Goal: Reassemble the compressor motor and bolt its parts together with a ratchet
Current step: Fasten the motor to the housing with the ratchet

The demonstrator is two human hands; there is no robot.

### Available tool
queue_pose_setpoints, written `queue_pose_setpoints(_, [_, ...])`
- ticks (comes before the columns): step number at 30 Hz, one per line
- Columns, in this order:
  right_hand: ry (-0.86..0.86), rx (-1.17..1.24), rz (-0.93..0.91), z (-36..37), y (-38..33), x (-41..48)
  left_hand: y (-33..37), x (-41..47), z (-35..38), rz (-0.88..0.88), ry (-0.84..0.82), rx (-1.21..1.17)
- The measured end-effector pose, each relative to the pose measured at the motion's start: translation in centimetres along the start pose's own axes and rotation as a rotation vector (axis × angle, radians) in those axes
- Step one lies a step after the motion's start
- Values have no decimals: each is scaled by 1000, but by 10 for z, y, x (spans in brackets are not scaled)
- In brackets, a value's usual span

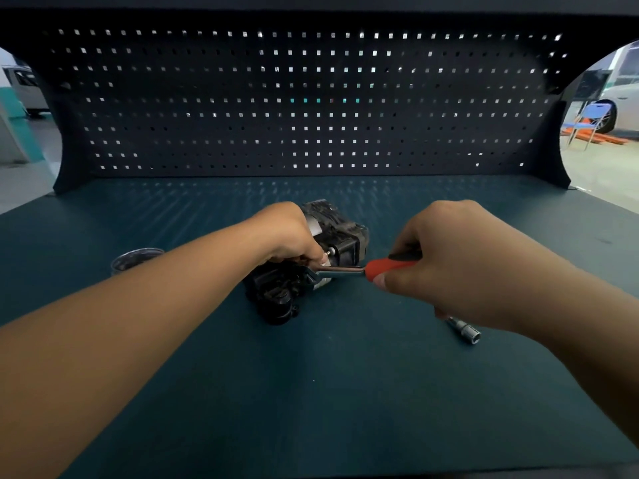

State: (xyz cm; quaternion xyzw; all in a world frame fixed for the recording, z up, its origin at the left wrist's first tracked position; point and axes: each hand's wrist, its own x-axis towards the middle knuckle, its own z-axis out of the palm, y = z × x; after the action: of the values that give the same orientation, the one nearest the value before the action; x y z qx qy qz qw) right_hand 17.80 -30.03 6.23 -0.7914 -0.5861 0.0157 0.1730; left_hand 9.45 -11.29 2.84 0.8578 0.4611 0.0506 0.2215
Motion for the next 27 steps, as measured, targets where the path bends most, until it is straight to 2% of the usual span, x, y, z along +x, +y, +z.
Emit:
queue_pose_setpoints(3, [35,-19,12,-1,-3,1,1,0,1,8,-8,4])
queue_pose_setpoints(5, [120,3,-7,-5,-4,4,0,2,0,15,-25,-9])
queue_pose_setpoints(11, [413,254,-101,-17,-15,39,1,16,-8,-20,-127,64])
queue_pose_setpoints(14, [383,246,-177,-21,-26,63,8,24,-15,-11,-274,72])
queue_pose_setpoints(17, [349,190,-260,-21,-35,78,17,29,-19,-5,-423,199])
queue_pose_setpoints(21, [389,187,-270,-20,-33,85,26,34,-20,18,-464,325])
queue_pose_setpoints(27, [478,279,-228,-9,-22,64,28,42,-13,41,-435,349])
